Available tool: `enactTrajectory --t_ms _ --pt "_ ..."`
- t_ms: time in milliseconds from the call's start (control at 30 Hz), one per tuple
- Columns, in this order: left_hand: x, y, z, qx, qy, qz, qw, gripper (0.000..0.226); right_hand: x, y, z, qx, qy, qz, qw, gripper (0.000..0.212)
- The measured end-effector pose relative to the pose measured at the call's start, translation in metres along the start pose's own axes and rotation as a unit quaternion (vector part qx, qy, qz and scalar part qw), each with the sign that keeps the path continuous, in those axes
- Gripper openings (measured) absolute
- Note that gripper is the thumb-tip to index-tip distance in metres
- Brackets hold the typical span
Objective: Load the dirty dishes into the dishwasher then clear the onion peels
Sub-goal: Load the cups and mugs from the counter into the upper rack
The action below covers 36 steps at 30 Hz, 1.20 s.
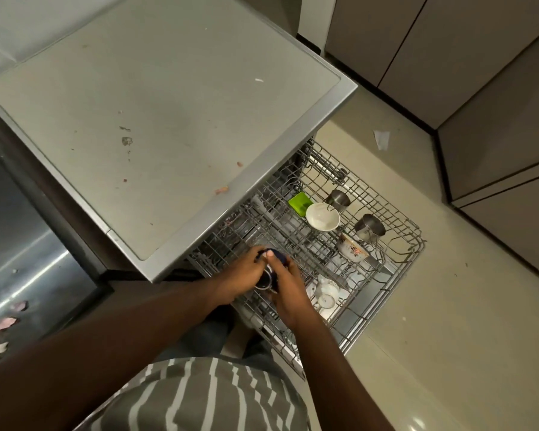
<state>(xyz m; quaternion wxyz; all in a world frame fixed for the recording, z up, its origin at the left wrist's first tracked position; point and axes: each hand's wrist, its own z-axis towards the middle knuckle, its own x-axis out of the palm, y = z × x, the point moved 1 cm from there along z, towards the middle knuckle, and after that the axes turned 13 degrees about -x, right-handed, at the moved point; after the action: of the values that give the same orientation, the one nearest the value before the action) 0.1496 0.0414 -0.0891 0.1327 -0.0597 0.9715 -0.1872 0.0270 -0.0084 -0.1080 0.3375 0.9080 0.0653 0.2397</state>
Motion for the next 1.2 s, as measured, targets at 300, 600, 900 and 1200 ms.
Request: enactTrajectory --t_ms 300,600,900,1200 --pt "-0.002 0.005 -0.010 -0.011 0.106 0.038 0.994 0.031 -0.033 0.004 0.025 -0.088 -0.128 -0.344 0.926 0.071" --pt "-0.026 0.034 -0.010 0.007 0.078 0.119 0.990 0.029 -0.067 0.030 0.076 -0.073 -0.028 -0.706 0.704 0.075" --pt "-0.058 0.027 -0.016 0.028 0.041 0.134 0.990 0.031 -0.075 0.002 0.114 -0.043 0.022 -0.780 0.624 0.057" --pt "-0.059 0.023 -0.031 0.038 0.014 0.134 0.990 0.029 -0.070 0.009 0.090 0.007 0.050 -0.782 0.621 0.091"
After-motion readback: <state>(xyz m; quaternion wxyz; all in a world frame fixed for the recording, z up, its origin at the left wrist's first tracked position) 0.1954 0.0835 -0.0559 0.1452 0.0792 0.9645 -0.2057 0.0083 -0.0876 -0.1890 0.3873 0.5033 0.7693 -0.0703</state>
